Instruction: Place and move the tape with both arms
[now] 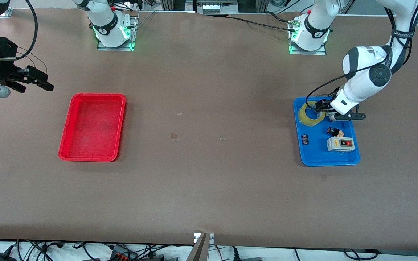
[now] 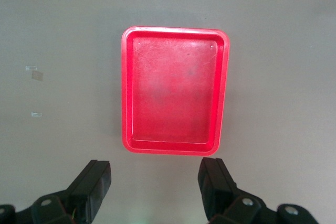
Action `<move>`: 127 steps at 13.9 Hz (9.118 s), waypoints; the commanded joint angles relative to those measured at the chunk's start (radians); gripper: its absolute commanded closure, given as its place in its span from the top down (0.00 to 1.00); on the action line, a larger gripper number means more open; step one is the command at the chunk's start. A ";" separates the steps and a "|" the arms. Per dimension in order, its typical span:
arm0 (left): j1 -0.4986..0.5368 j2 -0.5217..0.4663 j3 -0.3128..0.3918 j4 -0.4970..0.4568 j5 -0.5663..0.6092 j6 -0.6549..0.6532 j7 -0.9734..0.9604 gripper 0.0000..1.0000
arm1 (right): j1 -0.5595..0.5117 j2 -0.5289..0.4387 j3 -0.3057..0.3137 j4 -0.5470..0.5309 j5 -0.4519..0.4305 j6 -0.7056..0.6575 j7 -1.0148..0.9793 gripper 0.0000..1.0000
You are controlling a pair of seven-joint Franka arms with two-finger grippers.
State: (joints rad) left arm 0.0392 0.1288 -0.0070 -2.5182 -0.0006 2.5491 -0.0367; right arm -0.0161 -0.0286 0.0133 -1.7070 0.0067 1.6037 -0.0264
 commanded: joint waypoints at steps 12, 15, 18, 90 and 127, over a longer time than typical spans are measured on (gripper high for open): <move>-0.007 0.031 -0.036 0.212 0.008 -0.296 -0.166 0.00 | -0.001 -0.017 0.005 0.007 -0.010 -0.048 -0.021 1.00; -0.016 0.070 -0.067 0.453 -0.015 -0.566 -0.198 0.00 | 0.008 -0.010 0.008 0.006 -0.010 -0.048 -0.018 1.00; -0.070 0.170 -0.174 0.613 -0.152 -0.648 -0.404 0.00 | 0.048 0.049 0.008 0.013 -0.011 -0.090 -0.006 1.00; -0.039 -0.120 0.038 0.924 -0.015 -1.037 0.126 1.00 | 0.238 0.411 -0.059 -0.109 0.042 0.426 0.271 0.00; -0.018 -0.104 0.027 0.912 -0.006 -1.057 0.121 1.00 | 0.044 0.332 -0.064 0.391 0.040 -0.107 0.002 1.00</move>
State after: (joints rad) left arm 0.0189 0.0208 0.0190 -1.6158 -0.0026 1.5075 0.0880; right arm 0.0304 0.2849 -0.0404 -1.3584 -0.0177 1.5166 -0.0304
